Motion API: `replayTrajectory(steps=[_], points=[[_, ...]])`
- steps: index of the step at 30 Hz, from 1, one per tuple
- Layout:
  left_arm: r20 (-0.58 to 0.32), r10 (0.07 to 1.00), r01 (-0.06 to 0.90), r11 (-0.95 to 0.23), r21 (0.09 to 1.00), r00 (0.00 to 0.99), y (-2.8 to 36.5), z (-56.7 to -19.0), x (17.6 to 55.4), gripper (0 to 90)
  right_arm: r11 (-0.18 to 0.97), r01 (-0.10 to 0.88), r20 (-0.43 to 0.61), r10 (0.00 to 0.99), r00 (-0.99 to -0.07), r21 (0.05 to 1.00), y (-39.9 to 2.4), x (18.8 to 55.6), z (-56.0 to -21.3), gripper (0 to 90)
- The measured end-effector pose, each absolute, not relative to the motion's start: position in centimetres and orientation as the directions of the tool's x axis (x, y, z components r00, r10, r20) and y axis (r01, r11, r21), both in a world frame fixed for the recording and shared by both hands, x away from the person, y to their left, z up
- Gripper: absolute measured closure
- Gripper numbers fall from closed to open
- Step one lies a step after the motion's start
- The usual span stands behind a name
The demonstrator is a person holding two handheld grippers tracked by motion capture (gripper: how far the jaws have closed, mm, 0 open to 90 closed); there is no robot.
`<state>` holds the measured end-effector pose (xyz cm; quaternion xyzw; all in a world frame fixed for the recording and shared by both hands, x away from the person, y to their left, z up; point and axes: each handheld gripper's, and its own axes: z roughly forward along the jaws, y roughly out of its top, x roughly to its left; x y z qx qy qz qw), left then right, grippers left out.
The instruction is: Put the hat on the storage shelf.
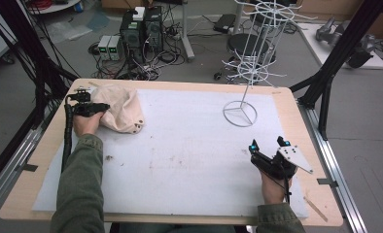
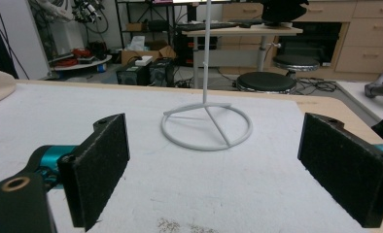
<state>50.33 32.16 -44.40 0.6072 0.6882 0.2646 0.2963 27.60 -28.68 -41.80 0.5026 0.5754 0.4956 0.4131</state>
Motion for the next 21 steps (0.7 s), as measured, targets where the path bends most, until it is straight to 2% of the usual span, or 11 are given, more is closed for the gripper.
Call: replayTrajectory(steps=[8,9,16,21], points=[[-0.081,0.992,0.669,0.123,0.733,-0.093,31.99,-44.52,50.44,21.9,-0.001,0.178,0.028,0.988,-0.151,0.984,-28.67,27.62,-41.81,10.6],[-0.082,0.992,0.666,0.126,0.735,-0.097,31.98,-44.52,50.45,23.8,-0.001,0.178,0.028,0.989,-0.148,0.984,-28.67,27.58,-41.80,10.6],[-0.038,0.992,0.661,0.106,0.743,-0.117,31.59,-44.18,50.29,51.8,-0.004,0.182,0.032,0.988,-0.149,0.983,-28.70,27.55,-41.79,10.6],[-0.004,0.991,0.662,0.091,0.744,-0.131,31.35,-43.94,50.23,57.2,-0.005,0.182,0.032,0.988,-0.150,0.983,-28.74,27.55,-41.80,10.6]])
